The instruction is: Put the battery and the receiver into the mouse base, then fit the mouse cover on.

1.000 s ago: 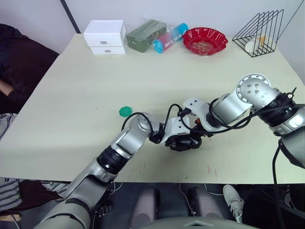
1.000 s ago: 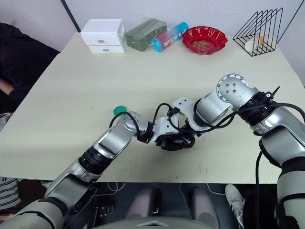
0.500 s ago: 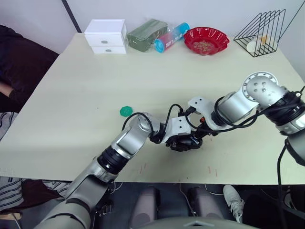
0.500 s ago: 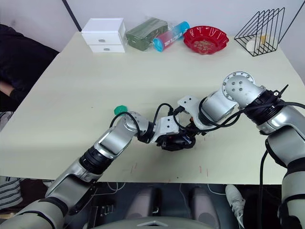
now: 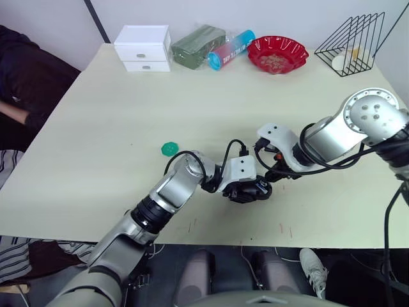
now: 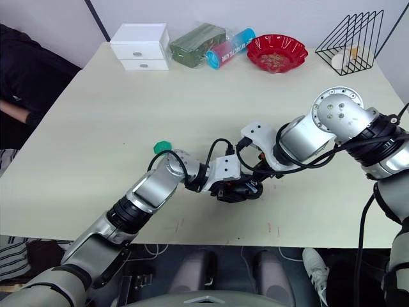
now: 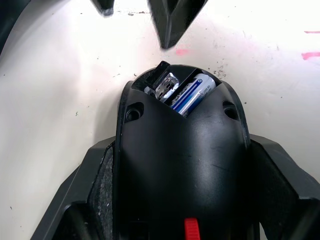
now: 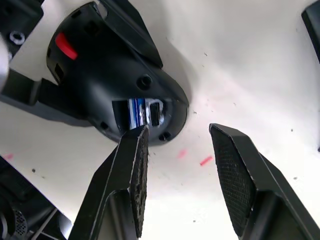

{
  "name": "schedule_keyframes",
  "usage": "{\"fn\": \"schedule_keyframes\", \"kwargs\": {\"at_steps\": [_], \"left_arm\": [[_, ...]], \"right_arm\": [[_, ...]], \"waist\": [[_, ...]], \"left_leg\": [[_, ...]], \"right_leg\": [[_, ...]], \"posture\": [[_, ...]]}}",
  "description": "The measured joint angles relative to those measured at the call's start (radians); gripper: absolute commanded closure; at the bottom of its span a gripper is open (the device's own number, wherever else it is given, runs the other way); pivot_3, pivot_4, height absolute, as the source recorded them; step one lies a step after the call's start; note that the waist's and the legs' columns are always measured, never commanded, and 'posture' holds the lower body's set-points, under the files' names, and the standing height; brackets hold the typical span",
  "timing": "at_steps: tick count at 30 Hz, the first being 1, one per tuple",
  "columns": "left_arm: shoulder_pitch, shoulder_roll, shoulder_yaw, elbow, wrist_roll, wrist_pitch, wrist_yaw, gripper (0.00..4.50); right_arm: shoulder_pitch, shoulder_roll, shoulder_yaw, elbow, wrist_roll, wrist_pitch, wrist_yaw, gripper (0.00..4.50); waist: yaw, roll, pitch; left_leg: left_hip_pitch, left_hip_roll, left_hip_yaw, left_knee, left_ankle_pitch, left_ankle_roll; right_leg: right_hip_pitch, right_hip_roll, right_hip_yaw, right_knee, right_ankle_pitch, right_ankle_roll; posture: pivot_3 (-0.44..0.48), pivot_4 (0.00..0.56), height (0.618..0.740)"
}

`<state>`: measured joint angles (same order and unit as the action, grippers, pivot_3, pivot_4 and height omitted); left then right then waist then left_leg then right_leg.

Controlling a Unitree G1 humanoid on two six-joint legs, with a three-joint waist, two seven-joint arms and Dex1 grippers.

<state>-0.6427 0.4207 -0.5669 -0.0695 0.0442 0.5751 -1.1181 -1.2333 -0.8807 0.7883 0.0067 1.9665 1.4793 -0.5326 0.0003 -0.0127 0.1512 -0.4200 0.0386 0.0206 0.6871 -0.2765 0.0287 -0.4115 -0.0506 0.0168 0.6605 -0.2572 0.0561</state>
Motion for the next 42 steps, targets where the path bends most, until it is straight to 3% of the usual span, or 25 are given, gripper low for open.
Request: {"fn": "schedule_keyframes", "kwargs": {"at_steps": [8,15,17,19,24,26,29,32,35,42], "left_arm": [[0.000,0.000,0.000,-0.001,-0.003,0.001,0.000,1.55],[-0.001,0.000,0.001,-0.002,-0.008,0.000,0.001,1.55],[0.000,0.000,0.003,0.000,-0.008,-0.002,0.002,1.55],[-0.001,0.001,0.003,0.000,-0.008,-0.001,0.002,1.55],[0.001,0.006,0.004,0.000,-0.010,-0.007,-0.003,1.55],[0.001,0.006,0.004,0.001,-0.008,-0.007,-0.004,1.55],[0.004,0.005,0.002,0.002,-0.008,-0.008,-0.006,1.55],[0.004,0.007,0.002,0.001,-0.009,-0.011,-0.010,1.55],[0.004,0.010,0.003,0.002,-0.008,-0.011,-0.012,1.55],[0.004,0.010,0.002,0.004,-0.008,-0.010,-0.012,1.55]], "right_arm": [[0.092,-0.109,-0.072,-0.135,0.000,-0.075,0.050,2.50],[0.336,-0.198,-0.244,-0.343,-0.057,-0.199,0.063,2.50],[0.504,-0.192,-0.374,-0.460,-0.168,-0.289,0.131,2.50],[0.532,-0.192,-0.396,-0.476,-0.199,-0.303,0.148,2.50],[0.869,-0.164,-0.581,-0.623,-0.579,-0.513,0.415,2.50],[0.932,-0.148,-0.618,-0.635,-0.671,-0.568,0.476,2.50],[1.031,-0.111,-0.665,-0.654,-0.845,-0.674,0.573,3.21],[1.152,-0.079,-0.681,-0.666,-0.981,-0.784,0.681,4.47],[1.241,-0.064,-0.682,-0.666,-1.133,-0.899,0.819,4.47],[1.301,0.044,-0.683,-0.624,-1.294,-1.046,0.972,4.47]], "waist": [[0.008,0.000,0.000],[0.012,0.000,0.000],[0.013,0.000,0.000],[0.012,0.000,0.000],[0.013,0.000,0.000],[0.012,0.000,0.000],[0.012,-0.001,0.000],[0.015,-0.001,0.000],[0.012,-0.001,0.000],[0.012,-0.001,0.000]], "left_leg": [[-0.001,0.000,0.000,0.000,0.000,0.000],[-0.003,0.000,0.000,0.000,0.000,0.000],[-0.003,0.000,-0.001,0.000,0.000,0.000],[-0.003,0.000,-0.001,0.000,0.000,0.000],[-0.003,-0.001,0.000,0.000,0.000,0.000],[-0.001,-0.002,0.001,0.000,0.000,0.000],[0.002,-0.001,0.001,0.000,0.000,0.000],[0.002,-0.001,0.000,0.000,0.000,0.000],[0.003,-0.001,0.002,0.001,0.000,0.000],[0.005,-0.001,0.002,0.001,0.000,0.000]], "right_leg": [[-0.001,0.000,0.000,-0.001,0.000,0.000],[-0.002,0.000,-0.001,-0.003,0.000,0.000],[-0.001,0.000,-0.001,-0.002,0.000,0.000],[-0.001,0.000,0.000,-0.002,0.000,0.000],[-0.001,0.001,0.000,-0.003,0.000,0.001],[-0.001,0.001,0.001,-0.001,0.000,0.001],[0.001,0.003,0.001,0.000,0.000,0.000],[0.001,0.004,0.001,0.000,-0.001,0.000],[0.001,0.004,0.003,0.000,0.000,0.001],[0.002,0.004,0.004,0.001,0.000,0.000]], "posture": [[0.000,0.150,0.740],[0.000,0.150,0.740],[0.000,0.150,0.740],[0.000,0.150,0.740],[0.000,0.150,0.740],[0.000,0.150,0.740],[0.000,0.150,0.740],[0.000,0.150,0.740],[0.000,0.150,0.740],[0.000,0.150,0.740]]}}
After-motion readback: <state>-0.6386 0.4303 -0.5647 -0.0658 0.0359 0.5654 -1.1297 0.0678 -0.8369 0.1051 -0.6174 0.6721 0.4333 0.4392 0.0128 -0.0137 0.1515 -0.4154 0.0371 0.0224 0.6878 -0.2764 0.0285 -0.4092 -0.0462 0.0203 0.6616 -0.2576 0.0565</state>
